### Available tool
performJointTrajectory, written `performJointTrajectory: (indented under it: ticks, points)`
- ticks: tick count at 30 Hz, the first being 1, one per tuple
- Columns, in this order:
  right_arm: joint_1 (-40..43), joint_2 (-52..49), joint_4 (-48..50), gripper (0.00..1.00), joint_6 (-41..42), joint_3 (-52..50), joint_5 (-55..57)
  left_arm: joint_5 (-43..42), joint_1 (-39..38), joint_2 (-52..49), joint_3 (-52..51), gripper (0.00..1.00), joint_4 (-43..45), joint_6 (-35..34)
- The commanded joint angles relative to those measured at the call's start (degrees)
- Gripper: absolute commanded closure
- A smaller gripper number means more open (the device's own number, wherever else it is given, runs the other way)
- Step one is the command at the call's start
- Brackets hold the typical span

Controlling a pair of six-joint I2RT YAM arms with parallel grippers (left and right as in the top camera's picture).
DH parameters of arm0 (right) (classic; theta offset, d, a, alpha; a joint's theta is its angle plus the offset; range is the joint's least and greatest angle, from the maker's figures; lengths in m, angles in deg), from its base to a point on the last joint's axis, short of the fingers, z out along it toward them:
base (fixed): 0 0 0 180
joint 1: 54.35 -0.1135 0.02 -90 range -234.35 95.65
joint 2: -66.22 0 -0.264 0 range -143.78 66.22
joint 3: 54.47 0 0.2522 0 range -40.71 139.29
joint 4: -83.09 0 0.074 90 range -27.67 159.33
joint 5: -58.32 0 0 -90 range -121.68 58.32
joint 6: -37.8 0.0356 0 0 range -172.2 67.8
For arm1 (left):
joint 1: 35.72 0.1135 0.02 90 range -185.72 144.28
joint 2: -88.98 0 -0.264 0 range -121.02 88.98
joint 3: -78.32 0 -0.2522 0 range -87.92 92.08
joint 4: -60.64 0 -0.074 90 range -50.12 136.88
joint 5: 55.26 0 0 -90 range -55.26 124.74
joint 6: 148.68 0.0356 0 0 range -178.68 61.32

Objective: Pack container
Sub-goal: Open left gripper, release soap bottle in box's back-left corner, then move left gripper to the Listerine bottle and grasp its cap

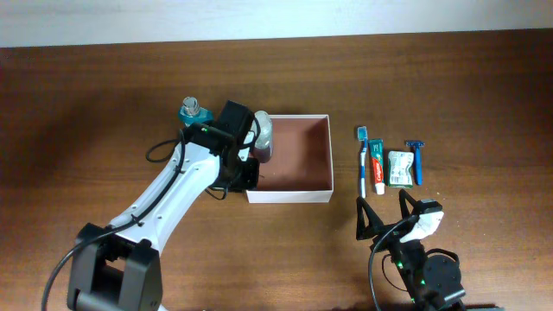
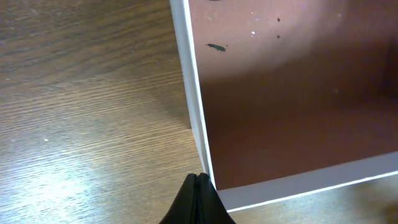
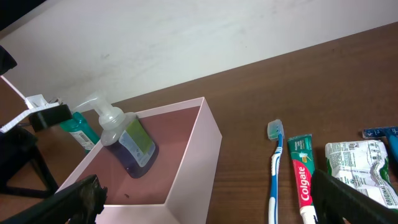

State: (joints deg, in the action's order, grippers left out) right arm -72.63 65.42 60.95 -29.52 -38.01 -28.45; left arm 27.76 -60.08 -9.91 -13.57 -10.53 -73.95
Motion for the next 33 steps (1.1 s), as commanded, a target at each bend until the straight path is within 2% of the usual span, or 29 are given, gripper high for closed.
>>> performJointTrajectory:
  ticks: [1, 10, 12, 14, 20, 22, 23, 24, 25, 26, 31, 33]
  points:
    - [0.35, 0.44, 0.07, 0.02, -0.13, -0.50, 0.90, -2.69, -0.15, 0.87, -0.39, 0.99, -0.31, -0.55]
    - [0.35, 0.44, 0.07, 0.02, -0.13, -0.50, 0.90, 2.43, 0.02, 1.05, -0.20, 1.00, -0.44, -0.22]
    - [0.35, 0.44, 0.07, 0.02, -0.13, -0.50, 0.90, 2.56, 0.35, 1.86, 0.55, 1.00, -0.46, 1.88]
    - [0.35, 0.44, 0.07, 0.02, -0.13, -0.50, 0.90, 2.99, 0.92, 3.32, 1.60, 1.00, -0.52, 3.87]
    - [0.35, 0.44, 0.07, 0.02, -0.13, -0.50, 0.90, 10.62, 4.61, 10.73, 6.12, 0.98, -0.46, 4.00]
    - [0.35, 0.44, 0.07, 0.02, -0.13, -0.50, 0.90, 12.26, 6.84, 13.44, 7.21, 0.92, 0.44, 4.00]
    - [0.35, 0.44, 0.07, 0.02, -0.13, -0.50, 0.90, 12.46, 8.00, 14.58, 7.50, 0.82, 1.01, 4.02]
    - [0.35, 0.44, 0.07, 0.02, -0.13, -0.50, 0.90, 12.35, 10.08, 16.31, 7.54, 0.57, 2.69, 4.00]
    - [0.35, 0.44, 0.07, 0.02, -0.13, -0.50, 0.90, 12.31, 11.39, 17.16, 7.54, 0.44, 3.89, 4.00]
    - [0.35, 0.44, 0.07, 0.02, -0.13, -0.50, 0.92, 12.22, 12.35, 17.64, 7.54, 0.39, 4.83, 4.02]
    - [0.35, 0.44, 0.07, 0.02, -0.13, -0.50, 0.90, 8.57, 15.30, 17.25, 7.48, 0.38, 8.76, 5.16]
    - [0.35, 0.44, 0.07, 0.01, -0.13, -0.50, 0.90, 7.82, 15.32, 16.20, 7.48, 0.32, 10.16, 6.27]
